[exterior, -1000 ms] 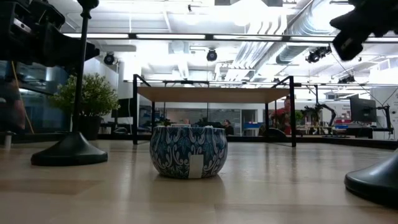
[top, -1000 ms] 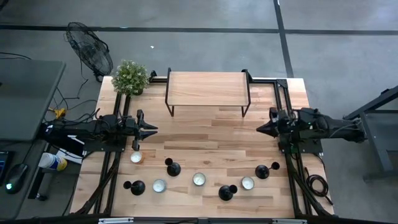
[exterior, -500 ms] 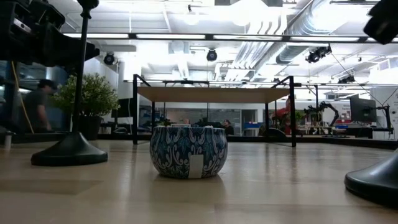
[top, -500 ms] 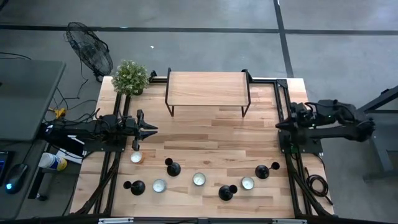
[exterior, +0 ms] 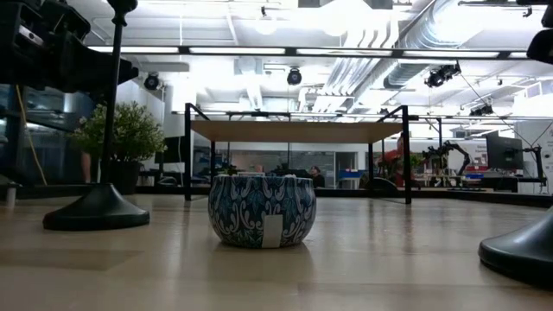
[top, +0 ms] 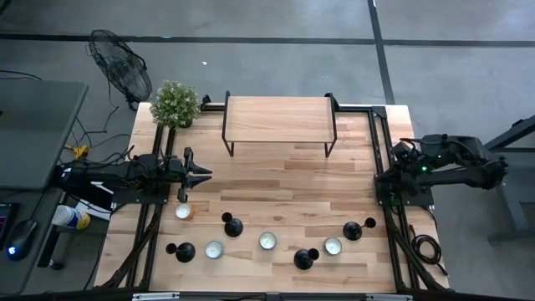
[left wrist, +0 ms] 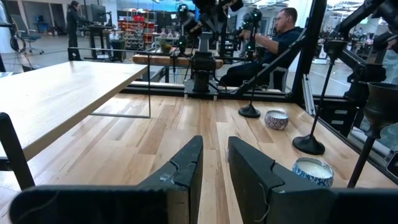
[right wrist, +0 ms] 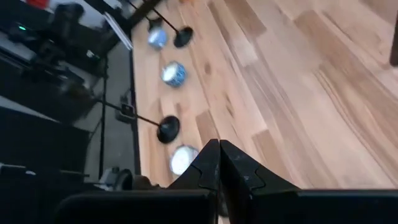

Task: Pick & Place candle stick holders
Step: Put the black candle holder on the shelf

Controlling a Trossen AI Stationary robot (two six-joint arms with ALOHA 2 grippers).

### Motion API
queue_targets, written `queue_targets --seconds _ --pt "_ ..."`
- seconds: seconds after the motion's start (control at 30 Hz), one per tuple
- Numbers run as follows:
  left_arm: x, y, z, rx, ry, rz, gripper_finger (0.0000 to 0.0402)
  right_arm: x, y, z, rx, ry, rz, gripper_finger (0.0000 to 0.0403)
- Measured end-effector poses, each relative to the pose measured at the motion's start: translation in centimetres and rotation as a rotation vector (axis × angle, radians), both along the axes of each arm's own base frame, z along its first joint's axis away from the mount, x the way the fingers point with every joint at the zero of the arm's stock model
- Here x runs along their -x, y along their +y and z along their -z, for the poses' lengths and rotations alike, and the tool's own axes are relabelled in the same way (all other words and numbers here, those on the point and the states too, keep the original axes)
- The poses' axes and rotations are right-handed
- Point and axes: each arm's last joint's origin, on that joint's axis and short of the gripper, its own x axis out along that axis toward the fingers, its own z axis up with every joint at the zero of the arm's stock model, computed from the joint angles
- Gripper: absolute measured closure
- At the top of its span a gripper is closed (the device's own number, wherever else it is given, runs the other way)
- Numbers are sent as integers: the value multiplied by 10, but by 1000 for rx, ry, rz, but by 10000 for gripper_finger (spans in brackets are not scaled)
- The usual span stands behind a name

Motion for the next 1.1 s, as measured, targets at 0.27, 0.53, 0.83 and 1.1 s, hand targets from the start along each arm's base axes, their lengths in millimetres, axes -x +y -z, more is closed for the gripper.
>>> queue_targets --seconds 0.27,0.53,0.83,1.1 --pt "0 0 0 0 0 0 328 -24 0 -19 31 158 -46 403" --pt "0 0 0 0 0 0 328 -38 9 -56 112 322 -269 376" --pt "0 0 0 0 0 0 328 -60 34 -58 273 353 -548 259" --pt "0 0 0 0 0 0 328 -84 62 -50 357 368 -693 225"
